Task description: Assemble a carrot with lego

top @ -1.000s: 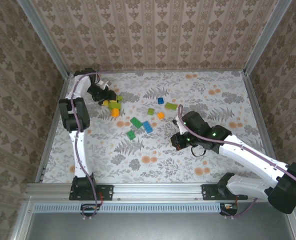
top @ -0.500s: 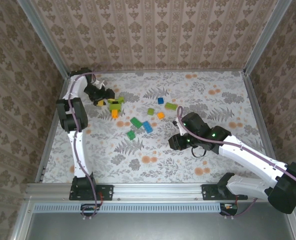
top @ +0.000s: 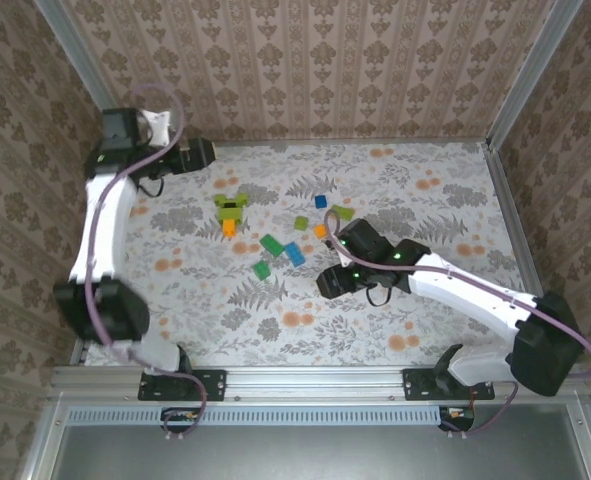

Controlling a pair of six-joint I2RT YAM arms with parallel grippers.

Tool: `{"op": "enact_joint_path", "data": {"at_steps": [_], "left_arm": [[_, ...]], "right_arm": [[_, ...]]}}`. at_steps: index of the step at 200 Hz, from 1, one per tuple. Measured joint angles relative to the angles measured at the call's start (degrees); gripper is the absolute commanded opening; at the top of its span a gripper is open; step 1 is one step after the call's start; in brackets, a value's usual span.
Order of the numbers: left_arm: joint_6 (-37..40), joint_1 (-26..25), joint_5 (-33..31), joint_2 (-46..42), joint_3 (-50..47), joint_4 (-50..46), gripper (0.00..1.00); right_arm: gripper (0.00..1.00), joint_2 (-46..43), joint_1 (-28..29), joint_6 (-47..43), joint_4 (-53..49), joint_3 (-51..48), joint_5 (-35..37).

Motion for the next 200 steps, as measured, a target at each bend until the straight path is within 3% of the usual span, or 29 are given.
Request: {"op": "enact_joint_path", "data": {"at_steps": [23,49,86,138,165,200], "left_arm": [[-6.23,-0.74,-1.73,-16.37,-12.13,10.49,1.0],[-11.85,-3.06,-6.36,-26.08,-24.9,16.06,1.0],[-14.27,-9.29,-16.55,-33.18,-39.65,14.73,1.0],[-14.62,-9.73,-24.35,-37.83,-42.03,11.85,1.0],[-14.62,-7.39,-25.81,-37.13,-42.86,9.4,1.0],[-14.64,2.03,-22.93,-36.54,-43.15,6.88,1.0]], "right_arm": [[0.68,4.59,1.79,-0.7,-0.2,5.4,2.14],[0.67,11.91,4.48,-1.44,-1.14,13.07,4.33],[0.67,25.16,8.72,-2.71,-3.1,24.81,6.97],[0.69,40.11,10.19,-3.39,-5.27,36.7,8.83],[0.68,45.81,10.19,-3.96,-5.7,41.99,9.55],[0.64,49.86,10.19,-4.0,-5.92,46.23,9.88]]}}
